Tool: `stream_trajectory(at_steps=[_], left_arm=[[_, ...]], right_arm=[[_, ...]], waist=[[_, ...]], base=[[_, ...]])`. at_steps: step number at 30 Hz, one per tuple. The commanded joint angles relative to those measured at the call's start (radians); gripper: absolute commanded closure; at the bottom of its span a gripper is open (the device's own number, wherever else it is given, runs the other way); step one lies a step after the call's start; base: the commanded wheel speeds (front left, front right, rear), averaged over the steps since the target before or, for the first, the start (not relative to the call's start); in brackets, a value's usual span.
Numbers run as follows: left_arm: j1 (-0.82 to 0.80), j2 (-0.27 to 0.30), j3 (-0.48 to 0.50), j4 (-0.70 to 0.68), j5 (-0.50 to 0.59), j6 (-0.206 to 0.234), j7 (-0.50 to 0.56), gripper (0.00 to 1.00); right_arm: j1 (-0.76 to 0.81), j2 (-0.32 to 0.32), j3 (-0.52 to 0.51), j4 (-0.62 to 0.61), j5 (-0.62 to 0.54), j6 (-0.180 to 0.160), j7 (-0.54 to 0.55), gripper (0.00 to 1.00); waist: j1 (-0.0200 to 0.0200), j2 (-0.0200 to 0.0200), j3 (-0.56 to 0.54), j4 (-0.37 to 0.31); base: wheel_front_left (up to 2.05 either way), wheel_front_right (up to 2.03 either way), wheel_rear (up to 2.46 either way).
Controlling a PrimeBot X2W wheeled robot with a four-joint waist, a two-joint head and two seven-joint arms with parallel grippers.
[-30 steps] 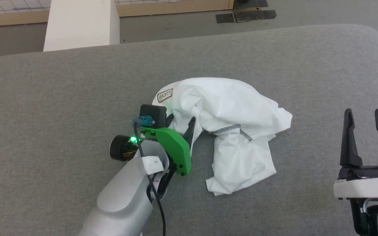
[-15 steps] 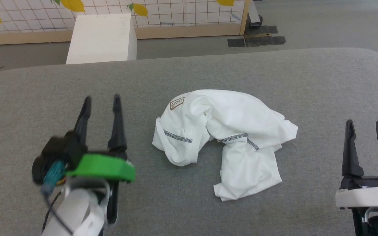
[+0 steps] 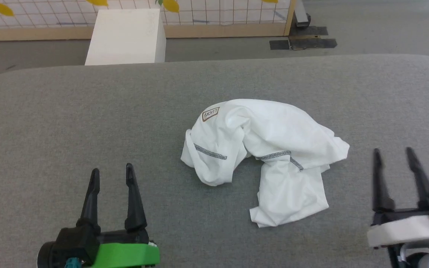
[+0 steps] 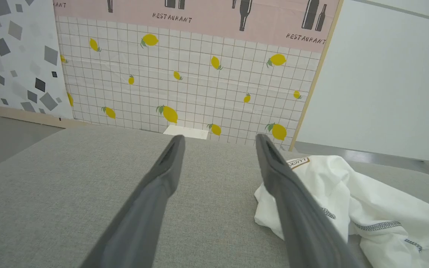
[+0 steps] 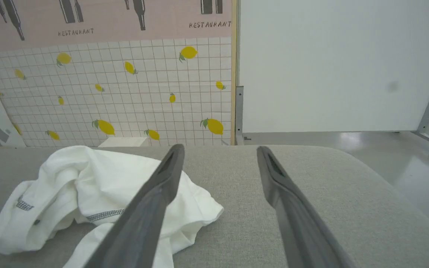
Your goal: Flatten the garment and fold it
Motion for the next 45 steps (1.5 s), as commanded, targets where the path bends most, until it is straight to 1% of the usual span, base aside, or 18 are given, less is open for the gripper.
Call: stream_trajectory(at_steps=[1,3,5,9,10,15,21,22,23,24,29,31,33,37,41,43,45], left_arm=[[-0.022,-0.011,0.010,0.005,0.015,-0.015,-0.004,0.00],[-0.042,-0.030,0.020,0.013,0.030,-0.041,-0.004,0.00],[-0.057,-0.045,0.028,0.020,0.042,-0.061,-0.004,0.00],[-0.071,-0.072,0.043,0.037,0.051,-0.092,-0.004,0.00],[-0.070,-0.081,0.047,0.044,0.055,-0.105,-0.004,0.00],[-0.075,-0.094,0.056,0.053,0.061,-0.128,-0.004,0.00],[-0.085,-0.098,0.061,0.066,0.074,-0.144,-0.004,0.00],[-0.086,-0.099,0.060,0.069,0.076,-0.146,-0.004,0.00],[-0.085,-0.099,0.060,0.071,0.078,-0.147,-0.004,0.00],[-0.084,-0.099,0.060,0.074,0.078,-0.148,-0.004,0.00],[-0.066,-0.099,0.066,0.083,0.080,-0.148,-0.004,0.00],[-0.059,-0.099,0.070,0.087,0.081,-0.150,-0.004,0.00],[-0.051,-0.099,0.075,0.088,0.080,-0.151,-0.004,0.00],[-0.042,-0.099,0.090,0.088,0.080,-0.155,-0.004,0.00],[-0.038,-0.099,0.096,0.086,0.076,-0.155,-0.004,0.00],[-0.039,-0.099,0.095,0.085,0.074,-0.153,-0.004,0.00],[-0.037,-0.099,0.095,0.085,0.070,-0.152,-0.004,0.00]], right_arm=[[-0.016,-0.008,0.025,-0.006,-0.010,-0.002,0.037,0.00],[-0.024,-0.040,0.065,0.009,-0.006,-0.002,0.135,0.00],[-0.029,-0.074,0.091,0.025,0.004,-0.002,0.211,0.00],[-0.019,-0.121,0.117,0.064,0.028,-0.002,0.347,0.00],[-0.011,-0.133,0.128,0.079,0.040,-0.002,0.398,0.00],[-0.006,-0.152,0.155,0.124,0.061,-0.002,0.444,0.00],[-0.039,-0.158,0.202,0.235,0.058,-0.002,0.488,0.00],[-0.049,-0.155,0.203,0.255,0.059,-0.002,0.488,0.19],[-0.057,-0.150,0.197,0.270,0.054,-0.002,0.483,0.56],[-0.065,-0.145,0.194,0.285,0.045,-0.002,0.474,1.00],[-0.075,-0.111,0.139,0.306,0.029,-0.002,0.445,1.00],[-0.073,-0.111,0.102,0.285,0.025,-0.002,0.429,1.00],[-0.070,-0.124,0.059,0.251,0.018,-0.002,0.423,1.00],[-0.083,-0.172,-0.062,0.141,-0.018,-0.002,0.421,1.00],[-0.088,-0.200,-0.220,0.024,-0.065,-0.002,0.442,1.00],[-0.075,-0.192,-0.305,-0.014,-0.097,-0.002,0.455,1.00],[-0.052,-0.165,-0.374,-0.026,-0.119,-0.002,0.466,1.00]], waist=[[0.0000,-0.0001,0.021,0.016],[0.0000,-0.0001,0.039,0.029],[0.0000,-0.0001,0.056,0.045],[0.0000,-0.0001,0.082,0.081],[0.0000,-0.0001,0.091,0.098],[0.0000,-0.0001,0.105,0.137],[0.0000,-0.0001,0.106,0.162],[0.0000,-0.0001,0.103,0.163],[0.0000,-0.0001,0.101,0.164],[0.0000,-0.0001,0.096,0.163],[0.0000,-0.0001,0.062,0.141],[0.0000,-0.0001,0.044,0.126],[0.0000,-0.0001,0.027,0.108],[0.0000,-0.0001,0.001,0.065],[0.0000,-0.0001,-0.008,0.031],[0.0000,-0.0001,-0.007,0.021],[0.0000,-0.0001,-0.005,0.013]], base=[[0.00,0.00,0.00],[0.00,0.00,0.00],[0.00,0.00,0.00],[0.00,0.00,0.00],[0.00,0.00,0.00],[0.00,0.00,0.00],[0.00,0.00,0.00],[0.00,0.00,0.00],[0.00,0.00,0.00],[0.00,0.00,0.00],[0.00,0.00,0.00],[0.00,0.00,0.00],[0.00,0.00,0.00],[0.00,0.00,0.00],[0.00,0.00,0.00],[0.00,0.00,0.00],[0.00,0.00,0.00]])
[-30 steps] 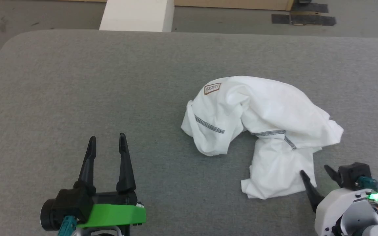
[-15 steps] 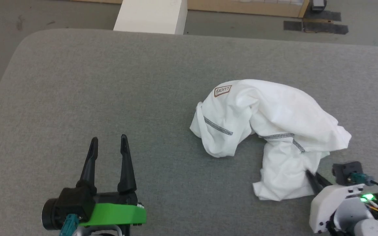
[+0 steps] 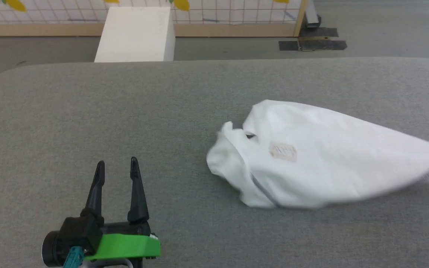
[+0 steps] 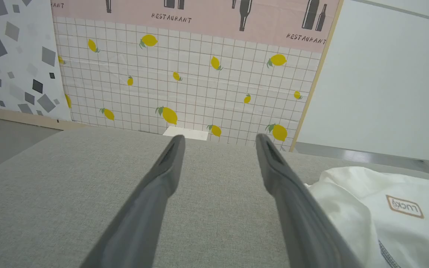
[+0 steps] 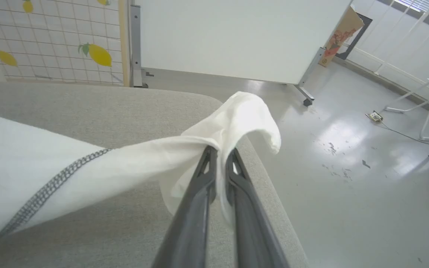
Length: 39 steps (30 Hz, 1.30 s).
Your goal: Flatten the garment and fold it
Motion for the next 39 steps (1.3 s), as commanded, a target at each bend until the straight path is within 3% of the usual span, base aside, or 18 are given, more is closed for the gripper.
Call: stream_trajectory(at_steps=[1,8,9,11,15,19,24,29,34,39], left_arm=[[0.011,-0.004,0.000,0.000,0.003,-0.002,-0.004,0.00],[0.007,-0.004,-0.001,0.014,0.007,-0.011,-0.004,0.00],[0.005,-0.004,-0.001,0.017,0.010,-0.014,-0.004,0.00],[-0.001,-0.004,-0.001,0.022,0.013,-0.018,-0.004,0.00],[-0.004,-0.004,0.001,0.025,0.018,-0.022,-0.004,0.00],[-0.001,-0.004,0.001,0.025,0.014,-0.018,-0.004,0.00],[-0.011,-0.004,-0.020,0.024,0.003,-0.010,-0.004,0.00],[-0.022,-0.004,-0.032,0.026,-0.009,-0.004,-0.004,0.00],[-0.035,-0.004,-0.049,0.030,-0.017,0.000,-0.004,0.00],[-0.050,-0.004,-0.067,0.033,-0.026,0.007,-0.004,0.00]], right_arm=[[0.030,0.027,-0.024,0.005,-0.013,-0.002,0.009,1.00],[0.104,0.134,-0.046,0.167,-0.024,-0.002,-0.020,1.00],[0.103,0.141,-0.045,0.194,-0.025,-0.002,-0.027,0.89],[0.093,0.152,-0.044,0.241,-0.030,-0.002,-0.050,0.00],[0.054,0.160,-0.028,0.263,-0.026,-0.002,-0.098,0.00],[0.011,0.154,0.026,0.165,0.000,-0.002,-0.114,0.00],[-0.017,0.125,0.189,-0.005,0.081,-0.002,-0.059,0.00],[-0.020,0.094,0.393,-0.094,0.142,-0.002,0.006,0.00],[-0.026,0.072,0.600,-0.077,0.183,-0.002,0.042,0.00],[-0.053,0.061,0.739,0.024,0.196,-0.002,0.056,0.00]], waist=[[0.0000,0.0000,-0.004,-0.018],[0.0000,0.0000,0.012,-0.023],[0.0000,0.0000,0.014,-0.022],[0.0000,0.0000,0.017,-0.019],[0.0000,0.0000,0.019,-0.015],[0.0000,0.0000,0.021,-0.008],[0.0000,0.0000,0.027,0.017],[0.0000,0.0000,0.040,0.053],[0.0000,0.0000,0.060,0.102],[0.0000,0.0000,0.078,0.162]], base=[[0.00,0.00,0.00],[0.00,0.00,0.00],[0.00,0.00,0.00],[0.00,0.00,0.00],[0.00,0.00,0.00],[0.00,0.00,0.00],[0.00,0.00,0.00],[0.00,0.00,0.00],[0.00,0.00,0.00],[0.00,0.00,0.00]])
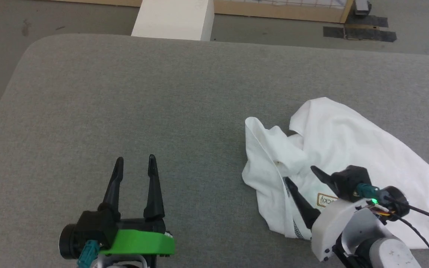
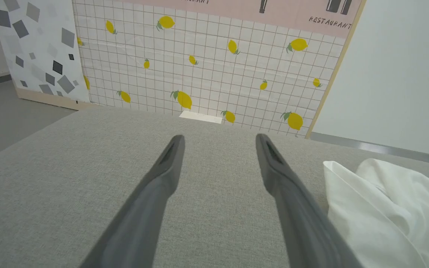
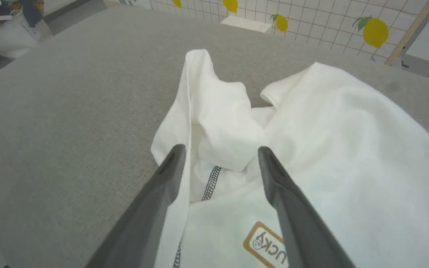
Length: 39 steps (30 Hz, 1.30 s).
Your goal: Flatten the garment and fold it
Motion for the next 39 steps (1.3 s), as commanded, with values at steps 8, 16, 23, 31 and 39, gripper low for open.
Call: stream_trajectory(at_steps=[8,16,23,31,39], left_arm=[[-0.025,-0.003,-0.015,0.008,-0.017,0.009,-0.004,0.00],[-0.021,-0.003,-0.013,0.019,-0.018,0.009,-0.004,0.00],[-0.013,-0.003,0.004,0.029,-0.005,-0.012,-0.004,0.00],[0.005,-0.003,0.007,0.035,-0.008,-0.021,-0.004,0.00],[0.020,-0.003,0.022,0.035,-0.002,-0.027,-0.004,0.00]], right_arm=[[-0.069,0.013,0.068,0.193,-0.013,-0.002,-0.002,0.65],[-0.134,0.052,0.135,0.288,-0.016,-0.002,-0.073,1.00],[-0.154,0.009,0.429,0.189,0.188,-0.002,-0.025,1.00],[-0.149,-0.143,0.611,0.133,0.352,-0.002,0.067,0.51],[-0.142,-0.147,0.497,0.129,0.318,-0.002,-0.031,0.00]], waist=[[0.0000,0.0000,0.018,0.076],[0.0000,0.0000,-0.011,0.080],[0.0000,0.0000,-0.048,0.067],[0.0000,0.0000,-0.065,0.061],[0.0000,0.0000,-0.090,0.036]], base=[[0.00,0.00,0.00],[0.00,0.00,0.00],[0.00,0.00,0.00],[0.00,0.00,0.00],[0.00,0.00,0.00]])
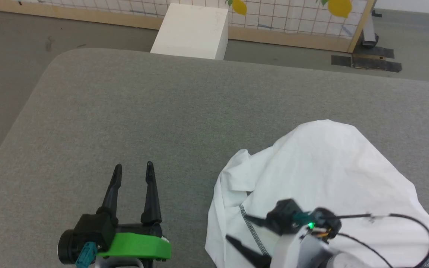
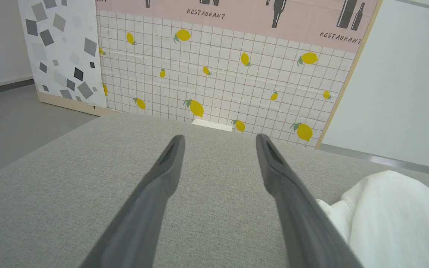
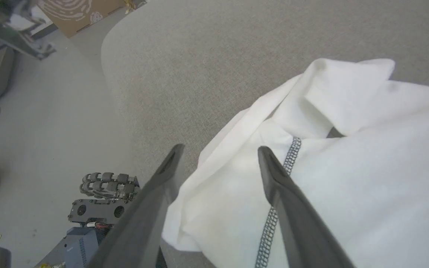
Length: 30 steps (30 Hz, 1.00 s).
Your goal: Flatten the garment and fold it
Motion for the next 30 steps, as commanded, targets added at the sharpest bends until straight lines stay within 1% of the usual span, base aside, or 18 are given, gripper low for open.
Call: stream_trajectory(at_steps=[1,4,6,8,11,13,17,19,22,26,28,30], left_arm=[[0.008,-0.003,0.004,-0.003,0.005,-0.006,-0.004,0.00],[0.012,-0.003,0.007,-0.009,0.009,-0.006,-0.004,0.00],[0.015,-0.003,0.009,-0.014,0.013,-0.007,-0.004,0.00],[0.019,-0.003,0.012,-0.021,0.018,-0.007,-0.004,0.00],[0.025,-0.003,0.018,-0.029,0.027,-0.008,-0.004,0.00],[0.030,-0.003,0.021,-0.033,0.029,-0.008,-0.004,0.00],[0.041,-0.003,0.027,-0.034,0.037,-0.010,-0.004,0.00],[0.042,-0.003,0.027,-0.032,0.046,-0.012,-0.004,0.00],[0.033,0.004,0.018,-0.017,0.079,-0.027,-0.004,0.00],[-0.009,0.042,-0.013,0.038,0.127,-0.060,0.007,0.00],[-0.042,0.069,-0.035,0.077,0.145,-0.088,0.066,0.00],[-0.076,0.096,-0.058,0.117,0.155,-0.120,0.159,0.00]], right_arm=[[0.007,0.008,-0.038,-0.014,-0.007,-0.002,-0.015,0.00],[0.039,0.033,-0.173,-0.051,-0.033,-0.002,-0.040,0.00],[0.069,0.056,-0.293,-0.078,-0.086,-0.002,-0.063,0.00],[0.105,0.089,-0.427,-0.109,-0.166,-0.002,-0.096,0.00],[0.169,0.169,-0.630,-0.176,-0.297,-0.002,-0.154,0.00],[0.213,0.217,-0.742,-0.210,-0.343,-0.002,-0.188,0.00],[0.295,0.255,-0.893,-0.243,-0.395,-0.002,-0.236,0.00],[0.323,0.260,-0.931,-0.243,-0.392,-0.002,-0.247,0.00],[0.337,0.261,-0.961,-0.232,-0.354,-0.002,-0.261,0.00],[0.324,0.261,-0.973,-0.230,-0.334,-0.002,-0.273,0.00],[0.312,0.261,-0.972,-0.234,-0.330,-0.002,-0.272,0.00],[0.302,0.261,-0.971,-0.236,-0.326,-0.002,-0.271,0.00]], waist=[[0.0000,0.0000,-0.008,-0.015],[0.0000,0.0000,-0.011,-0.035],[0.0000,0.0000,-0.008,-0.051],[0.0000,0.0000,-0.006,-0.068],[0.0000,0.0000,0.003,-0.096],[0.0000,0.0000,0.008,-0.113],[0.0000,0.0000,0.020,-0.144],[0.0000,0.0000,0.026,-0.161],[0.0000,0.0000,0.036,-0.184],[0.0000,0.0000,0.050,-0.207],[0.0000,0.0000,0.061,-0.214],[0.0000,0.0000,0.073,-0.217]], base=[[0.00,0.00,0.00],[0.00,0.00,0.00],[0.00,0.00,0.00],[0.00,0.00,0.00],[0.00,0.00,0.00],[0.00,0.00,0.00],[0.00,0.00,0.00],[0.00,0.00,0.00],[0.00,0.00,0.00],[0.00,0.00,0.00],[0.00,0.00,0.00],[0.00,0.00,0.00]])
